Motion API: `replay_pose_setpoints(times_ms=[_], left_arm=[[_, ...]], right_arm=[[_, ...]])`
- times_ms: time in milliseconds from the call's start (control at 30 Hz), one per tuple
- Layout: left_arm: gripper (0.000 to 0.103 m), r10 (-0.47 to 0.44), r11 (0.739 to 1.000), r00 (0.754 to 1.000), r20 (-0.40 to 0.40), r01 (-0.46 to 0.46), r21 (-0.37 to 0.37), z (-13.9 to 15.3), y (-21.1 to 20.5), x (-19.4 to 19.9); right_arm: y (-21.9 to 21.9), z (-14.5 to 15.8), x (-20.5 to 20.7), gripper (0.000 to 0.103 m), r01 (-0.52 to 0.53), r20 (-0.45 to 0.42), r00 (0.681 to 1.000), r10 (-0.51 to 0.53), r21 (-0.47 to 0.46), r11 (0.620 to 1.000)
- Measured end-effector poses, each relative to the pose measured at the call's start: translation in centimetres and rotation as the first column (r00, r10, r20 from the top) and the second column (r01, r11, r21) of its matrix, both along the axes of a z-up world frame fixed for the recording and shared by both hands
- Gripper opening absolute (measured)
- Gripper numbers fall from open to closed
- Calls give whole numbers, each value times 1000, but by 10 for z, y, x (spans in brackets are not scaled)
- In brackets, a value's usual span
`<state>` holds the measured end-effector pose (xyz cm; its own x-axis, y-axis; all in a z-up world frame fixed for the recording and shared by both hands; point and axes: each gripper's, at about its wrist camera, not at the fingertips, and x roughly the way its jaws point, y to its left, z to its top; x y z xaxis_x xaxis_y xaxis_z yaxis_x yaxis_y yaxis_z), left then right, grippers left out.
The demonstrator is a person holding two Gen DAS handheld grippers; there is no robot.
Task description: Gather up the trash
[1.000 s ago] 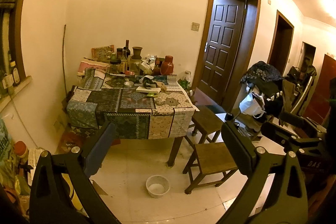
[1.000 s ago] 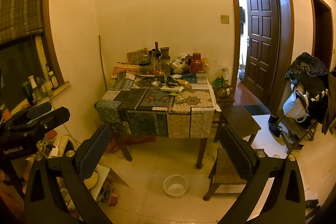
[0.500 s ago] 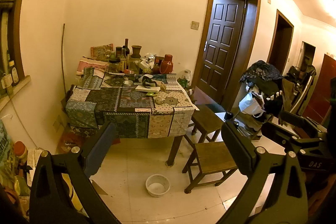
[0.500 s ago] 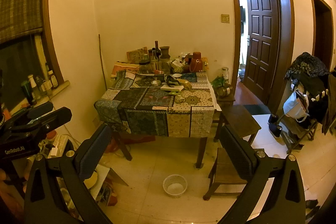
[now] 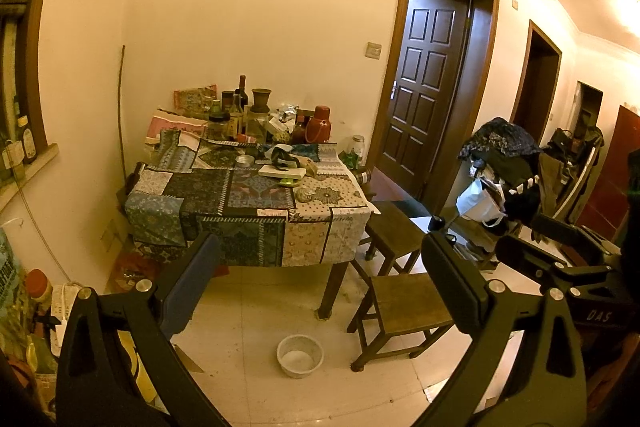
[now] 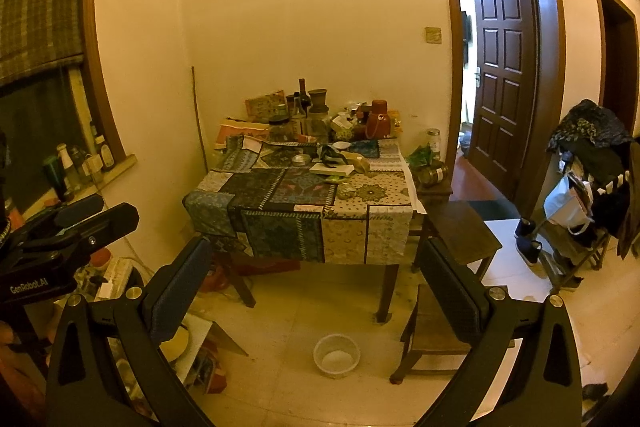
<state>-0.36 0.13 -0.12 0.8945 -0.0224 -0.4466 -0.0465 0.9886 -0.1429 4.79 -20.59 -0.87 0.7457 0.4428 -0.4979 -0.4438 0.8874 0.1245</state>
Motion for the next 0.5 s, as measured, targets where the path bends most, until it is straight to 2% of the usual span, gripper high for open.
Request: replay_pose_setpoints(times_ms=[500], left_arm=[[101,39,999,999,1,-39,4,1,-15,23]], right_arm=[[-14,-1,18,103,-36,4,999,35,6,999]])
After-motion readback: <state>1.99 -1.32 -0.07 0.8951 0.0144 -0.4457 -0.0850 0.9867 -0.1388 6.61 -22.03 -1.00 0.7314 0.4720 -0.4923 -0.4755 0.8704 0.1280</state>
